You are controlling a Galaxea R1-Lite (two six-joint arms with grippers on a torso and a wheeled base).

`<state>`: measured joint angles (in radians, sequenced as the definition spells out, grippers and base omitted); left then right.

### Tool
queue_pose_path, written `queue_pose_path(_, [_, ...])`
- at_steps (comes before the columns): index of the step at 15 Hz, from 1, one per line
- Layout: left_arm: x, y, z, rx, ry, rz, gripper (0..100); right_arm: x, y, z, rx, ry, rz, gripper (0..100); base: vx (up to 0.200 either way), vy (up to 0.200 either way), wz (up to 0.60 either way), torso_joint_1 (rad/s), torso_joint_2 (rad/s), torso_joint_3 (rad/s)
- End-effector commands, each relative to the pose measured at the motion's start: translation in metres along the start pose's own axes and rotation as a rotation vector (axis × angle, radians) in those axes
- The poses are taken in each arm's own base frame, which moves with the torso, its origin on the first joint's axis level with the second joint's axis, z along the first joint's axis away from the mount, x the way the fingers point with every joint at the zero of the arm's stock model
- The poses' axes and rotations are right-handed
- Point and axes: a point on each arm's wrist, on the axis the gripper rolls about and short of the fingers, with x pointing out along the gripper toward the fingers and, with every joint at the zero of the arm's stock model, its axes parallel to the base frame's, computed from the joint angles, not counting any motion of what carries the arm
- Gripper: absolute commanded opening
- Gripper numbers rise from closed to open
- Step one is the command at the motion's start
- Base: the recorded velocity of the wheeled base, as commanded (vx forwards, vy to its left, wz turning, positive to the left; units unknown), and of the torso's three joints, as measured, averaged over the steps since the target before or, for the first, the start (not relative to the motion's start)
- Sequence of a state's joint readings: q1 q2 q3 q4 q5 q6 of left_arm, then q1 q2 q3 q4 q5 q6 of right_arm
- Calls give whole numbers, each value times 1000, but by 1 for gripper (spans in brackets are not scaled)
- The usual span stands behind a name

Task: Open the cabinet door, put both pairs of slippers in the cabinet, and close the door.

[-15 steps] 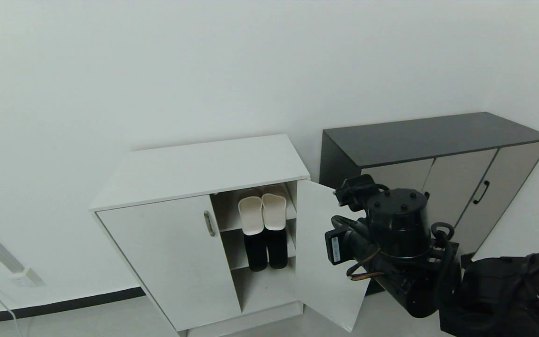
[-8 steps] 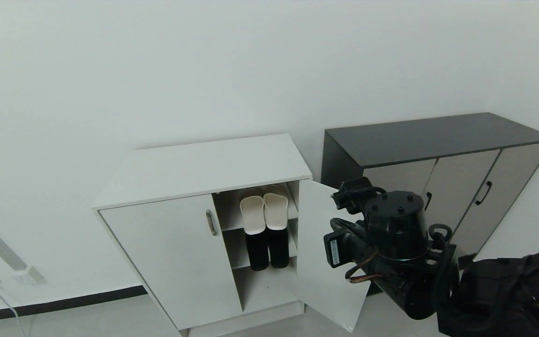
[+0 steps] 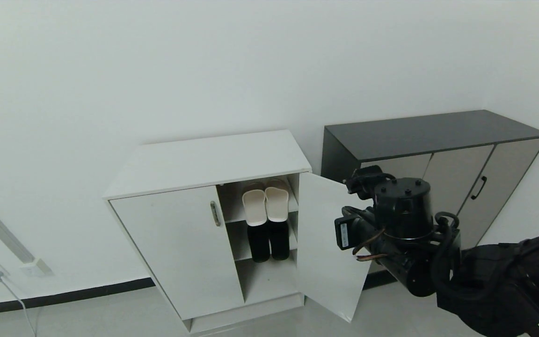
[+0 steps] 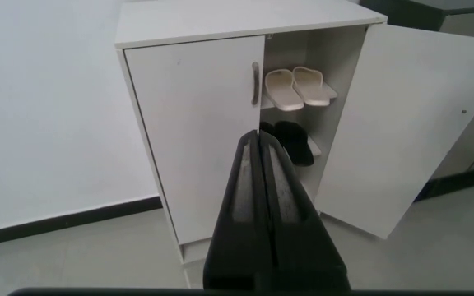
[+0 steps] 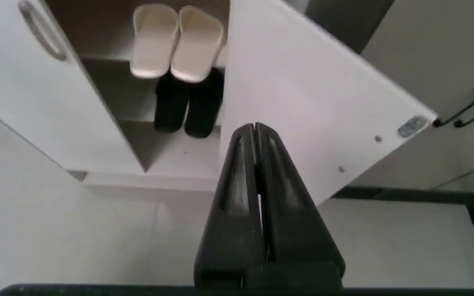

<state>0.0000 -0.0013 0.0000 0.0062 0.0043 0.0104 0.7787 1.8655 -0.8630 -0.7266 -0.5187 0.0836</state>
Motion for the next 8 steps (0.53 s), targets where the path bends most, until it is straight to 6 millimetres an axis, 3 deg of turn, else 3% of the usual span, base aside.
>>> queue_pose_path(1, [0, 0, 0, 0, 1, 0, 0, 22, -19, 10, 25, -24, -75, 0, 0, 0, 0, 0, 0, 0])
queue_pose_path(4, [0, 0, 0, 0, 1, 2, 0, 63, -51, 25, 50, -50, -144, 0, 0, 0, 0, 0, 0, 0])
queue_pose_path(8, [0, 0, 0, -1, 1, 2, 0, 104, -74, 30, 79, -67, -181, 0, 0, 0, 0, 0, 0, 0])
